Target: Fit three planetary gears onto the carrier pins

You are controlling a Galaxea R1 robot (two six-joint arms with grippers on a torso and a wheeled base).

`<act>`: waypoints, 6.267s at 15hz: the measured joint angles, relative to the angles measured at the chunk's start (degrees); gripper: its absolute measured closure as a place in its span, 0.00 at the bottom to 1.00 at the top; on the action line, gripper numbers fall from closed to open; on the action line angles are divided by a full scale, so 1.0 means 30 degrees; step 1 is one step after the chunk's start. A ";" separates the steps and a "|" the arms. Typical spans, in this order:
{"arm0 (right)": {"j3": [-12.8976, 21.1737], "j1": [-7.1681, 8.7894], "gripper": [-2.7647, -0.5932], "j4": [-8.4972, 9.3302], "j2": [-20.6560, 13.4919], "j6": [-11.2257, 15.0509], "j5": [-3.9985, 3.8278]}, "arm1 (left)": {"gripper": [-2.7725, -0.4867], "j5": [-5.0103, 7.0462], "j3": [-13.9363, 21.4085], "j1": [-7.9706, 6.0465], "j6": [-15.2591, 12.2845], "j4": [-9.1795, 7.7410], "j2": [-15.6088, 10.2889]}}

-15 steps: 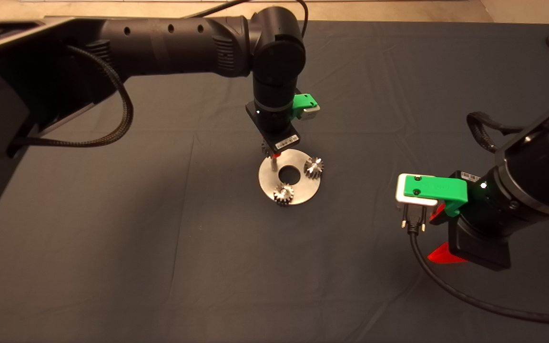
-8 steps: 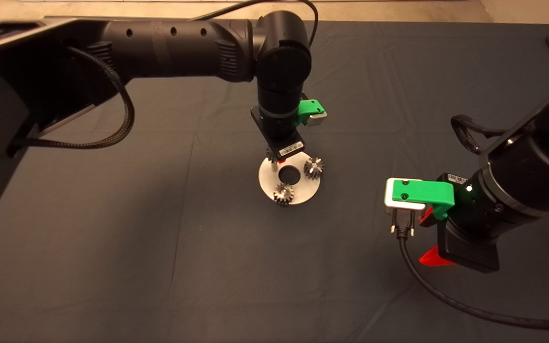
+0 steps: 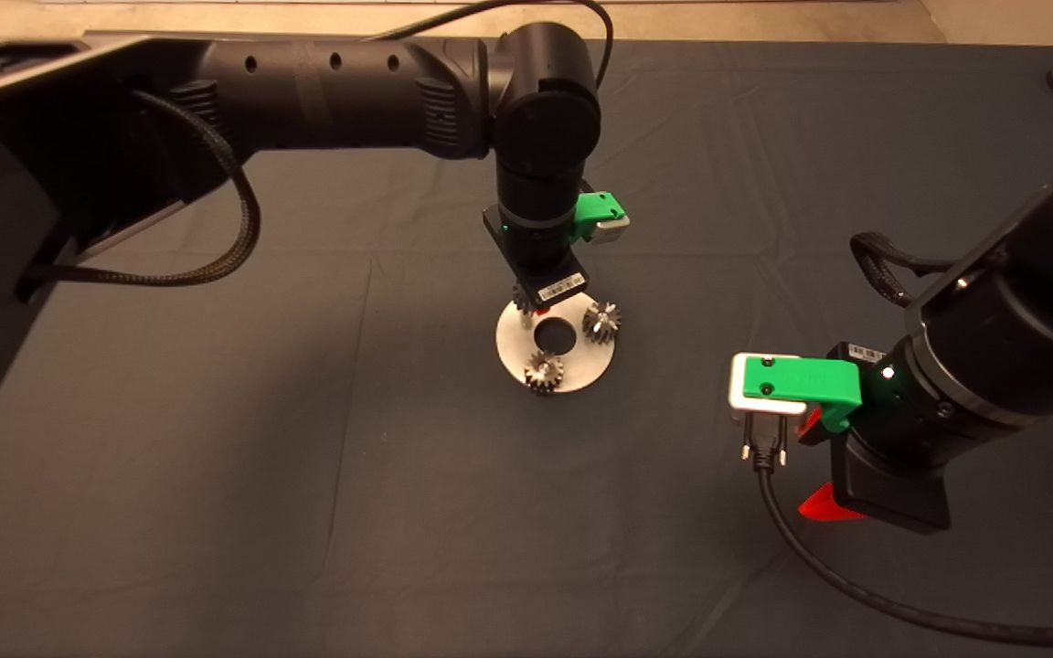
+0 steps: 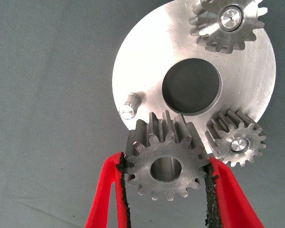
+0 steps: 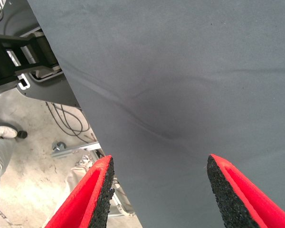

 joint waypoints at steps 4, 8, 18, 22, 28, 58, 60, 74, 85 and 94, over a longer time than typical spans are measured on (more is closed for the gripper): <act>0.0000 -0.0002 0.61 0.0016 0.0008 0.0000 0.0000 | 0.93 -0.0163 0.0000 0.0277 0.0000 0.0423 -0.0005; 0.0000 -0.0010 0.61 0.0061 0.0041 -0.0004 0.0000 | 0.93 -0.0593 -0.0015 0.0610 -0.0008 0.0881 0.0000; 0.0004 -0.0051 0.61 0.0078 0.0362 -0.0002 0.0000 | 0.93 -0.0715 -0.0110 0.0822 0.0037 0.2588 0.0000; 0.0004 -0.0051 0.61 0.0081 0.0370 -0.0004 0.0000 | 0.93 -0.0715 -0.0110 0.0827 0.0053 0.2719 0.0000; 0.0004 -0.0051 0.61 0.0089 0.0362 -0.0004 -0.0008 | 0.93 -0.0670 -0.0110 0.1251 0.0073 0.3178 0.0000; -0.0053 -0.0051 0.61 0.0102 0.0085 -0.0065 -0.0008 | 0.93 -0.0211 -0.0569 0.1638 0.0845 0.4190 -0.0073; -0.0053 -0.0051 0.61 0.0102 0.0085 -0.0065 -0.0008 | 0.93 -0.0207 -0.0614 0.1630 0.0845 0.4190 -0.0079; -0.0053 -0.0043 0.61 0.0110 0.0085 -0.0077 -0.0008 | 0.93 -0.0244 -0.0650 0.1695 0.0845 0.4271 -0.0102; -0.0102 -0.0039 0.61 0.0118 0.0085 -0.0349 -0.0008 | 0.94 -0.0235 -0.0906 0.1939 0.0874 0.4336 -0.0061; -0.0126 -0.0043 0.61 0.0118 0.0085 -0.0427 -0.0008 | 0.94 -0.0272 -0.1122 0.1894 0.0874 0.4124 -0.0045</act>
